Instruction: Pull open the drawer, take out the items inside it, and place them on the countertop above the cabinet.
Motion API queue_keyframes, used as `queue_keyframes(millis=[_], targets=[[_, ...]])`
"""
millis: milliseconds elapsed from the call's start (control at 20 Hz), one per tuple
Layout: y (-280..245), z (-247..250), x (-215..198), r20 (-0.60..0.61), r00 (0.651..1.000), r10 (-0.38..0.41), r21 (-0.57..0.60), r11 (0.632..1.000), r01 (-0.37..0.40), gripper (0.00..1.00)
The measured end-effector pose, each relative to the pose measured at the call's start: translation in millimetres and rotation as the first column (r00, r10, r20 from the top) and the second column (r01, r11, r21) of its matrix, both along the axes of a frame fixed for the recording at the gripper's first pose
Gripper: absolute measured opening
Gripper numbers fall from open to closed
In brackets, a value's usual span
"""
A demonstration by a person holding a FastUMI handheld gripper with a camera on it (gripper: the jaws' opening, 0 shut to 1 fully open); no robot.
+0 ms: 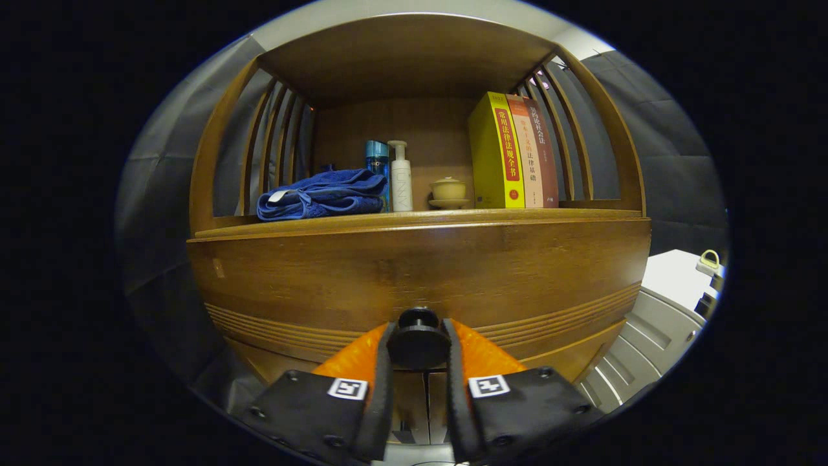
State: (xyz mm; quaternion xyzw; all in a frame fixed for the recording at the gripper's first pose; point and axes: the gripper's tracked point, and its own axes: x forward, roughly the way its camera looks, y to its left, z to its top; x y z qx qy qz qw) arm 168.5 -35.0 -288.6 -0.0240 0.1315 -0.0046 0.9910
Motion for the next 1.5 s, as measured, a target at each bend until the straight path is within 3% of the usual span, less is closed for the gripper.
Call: queue_keyframes(millis=[150,350,1000,1500], targets=[[-1,2,0,-0.006,1.000,-0.006,0.016,1.000,0.006,0.29],[1,5,-21,-0.042,0.999,-0.015,0.049,0.999,0.017,0.29],[0,17,-153,-0.097,0.995,-0.020,0.052,0.998,0.025,0.28],[-4,4,-169,-0.096,0.995,-0.016,0.027,0.999,0.018,0.31]])
